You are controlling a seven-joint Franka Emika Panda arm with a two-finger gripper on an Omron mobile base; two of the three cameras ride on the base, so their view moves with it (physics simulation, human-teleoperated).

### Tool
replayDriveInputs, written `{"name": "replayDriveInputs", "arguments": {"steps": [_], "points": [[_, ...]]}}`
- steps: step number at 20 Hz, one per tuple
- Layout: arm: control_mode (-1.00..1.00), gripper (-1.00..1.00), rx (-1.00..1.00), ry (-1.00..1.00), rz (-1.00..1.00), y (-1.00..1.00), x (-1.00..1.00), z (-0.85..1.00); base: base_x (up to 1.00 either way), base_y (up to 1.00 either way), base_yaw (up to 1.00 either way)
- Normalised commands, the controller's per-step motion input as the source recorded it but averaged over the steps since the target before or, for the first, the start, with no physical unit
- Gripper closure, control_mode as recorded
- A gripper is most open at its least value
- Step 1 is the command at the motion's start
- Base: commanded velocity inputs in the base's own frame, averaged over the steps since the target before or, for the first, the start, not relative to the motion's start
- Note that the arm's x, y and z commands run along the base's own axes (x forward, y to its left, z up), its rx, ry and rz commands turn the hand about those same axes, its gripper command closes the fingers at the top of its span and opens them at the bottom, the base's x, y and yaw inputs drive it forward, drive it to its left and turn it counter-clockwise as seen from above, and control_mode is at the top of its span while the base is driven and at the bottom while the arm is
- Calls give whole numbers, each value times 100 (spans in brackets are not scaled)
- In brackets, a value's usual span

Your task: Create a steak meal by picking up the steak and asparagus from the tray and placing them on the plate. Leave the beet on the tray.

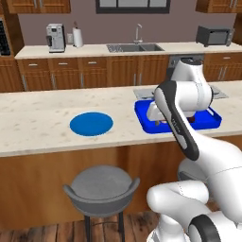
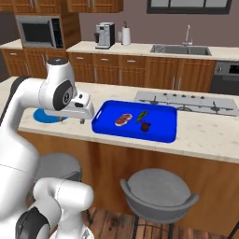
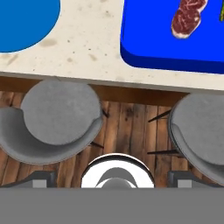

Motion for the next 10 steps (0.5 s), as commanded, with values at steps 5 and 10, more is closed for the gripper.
{"name": "replayDriveInputs", "arguments": {"steps": [5,10], "points": [[100,-100,0,0,0,0,0,0,38,-1,23],[-100,-100,0,0,0,1,1,0,8,1,2]]}}
